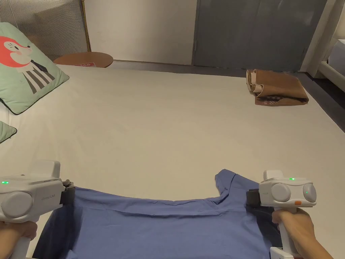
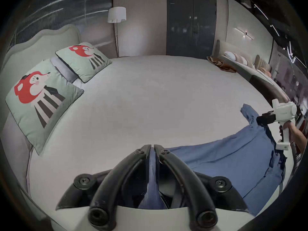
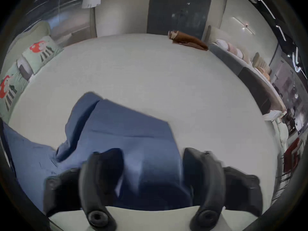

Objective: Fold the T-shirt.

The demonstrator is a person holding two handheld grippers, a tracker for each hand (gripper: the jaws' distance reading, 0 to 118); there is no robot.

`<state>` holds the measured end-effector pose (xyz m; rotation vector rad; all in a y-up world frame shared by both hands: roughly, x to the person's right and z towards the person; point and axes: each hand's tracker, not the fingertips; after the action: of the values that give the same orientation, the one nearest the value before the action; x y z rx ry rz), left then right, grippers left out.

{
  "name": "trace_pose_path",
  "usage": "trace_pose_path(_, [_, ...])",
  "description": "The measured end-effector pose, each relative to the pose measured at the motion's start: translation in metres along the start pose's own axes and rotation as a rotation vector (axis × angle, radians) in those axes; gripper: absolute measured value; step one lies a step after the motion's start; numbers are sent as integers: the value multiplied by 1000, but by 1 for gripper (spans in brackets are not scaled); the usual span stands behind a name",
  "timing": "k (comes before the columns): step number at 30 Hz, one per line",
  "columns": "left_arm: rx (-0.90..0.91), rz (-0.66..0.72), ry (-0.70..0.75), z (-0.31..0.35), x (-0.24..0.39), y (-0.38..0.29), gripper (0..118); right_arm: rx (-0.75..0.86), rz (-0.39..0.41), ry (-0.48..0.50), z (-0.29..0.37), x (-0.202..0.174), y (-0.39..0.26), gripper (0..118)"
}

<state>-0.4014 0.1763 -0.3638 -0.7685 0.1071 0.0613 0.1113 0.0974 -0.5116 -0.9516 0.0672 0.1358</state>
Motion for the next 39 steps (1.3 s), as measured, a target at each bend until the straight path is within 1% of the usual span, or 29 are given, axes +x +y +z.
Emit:
trace_pose_path(1, [-3, 9, -2, -1, 1, -1, 1, -15, 3, 22, 0, -2, -2, 48])
trace_pose_path(2, [-4, 19, -4, -1, 1, -2, 1, 34, -3, 25, 9, -4, -4, 31])
trace_pose_path(3, [-2, 25, -2, 0, 0, -3, 1, 44, 12, 10, 14, -7, -4, 3])
trace_pose_path(4, [-2, 26, -1, 0, 0, -4, 1, 30, 39, 25, 13, -7, 2, 2])
trace_pose_path(5, [-2, 26, 3, 1, 2, -6, 1, 33, 42, 34, 17, -8, 0, 2])
trace_pose_path(6, [-2, 29, 7, 2, 1, -7, 1, 36, 46, 18, 22, -9, -2, 2])
trace_pose_path(7, [2, 34, 8, 5, 0, -8, 1, 75, 55, -4, 32, -8, -5, 2])
trace_pose_path(8, [9, 43, 5, 9, -1, -10, 1, 111, 48, -16, 26, -5, -4, 2])
trace_pose_path(9, [16, 47, 4, 13, 0, -11, 1, 141, 31, -15, 34, -2, -4, 2])
trace_pose_path(11, [23, 47, 9, 22, -2, -13, 1, 191, 7, 27, 62, 3, -8, 2])
trace_pose_path(14, [42, 53, 22, 38, -4, -18, 1, 270, -2, 72, 113, 9, -17, 2])
trace_pose_path(16, [57, 70, 26, 50, -7, -23, 1, 325, -21, 100, 148, 15, -27, 2])
trace_pose_path(20, [76, 104, 34, 75, -14, -40, 1, 387, -57, 156, 206, 27, -60, 2])
trace_pose_path(23, [86, 127, 26, 95, -18, -58, 1, 414, -84, 187, 235, 34, -92, 2])
trace_pose_path(25, [86, 137, 20, 107, -20, -71, 1, 411, -101, 212, 250, 32, -114, 2])
trace_pose_path(28, [73, 150, 6, 120, -22, -95, 1, 404, -121, 217, 262, 28, -150, 2])
trace_pose_path(31, [45, 154, 3, 125, -21, -120, 1, 372, -142, 216, 261, 27, -182, 2])
trace_pose_path(35, [-10, 149, 15, 123, -20, -153, 1, 296, -180, 197, 247, 27, -219, 2])
trace_pose_path(36, [-18, 151, 17, 123, -20, -161, 1, 283, -183, 191, 231, 32, -227, 2])
trace_pose_path(39, [-54, 160, 24, 121, -19, -182, 1, 242, -188, 166, 217, 31, -248, 2])
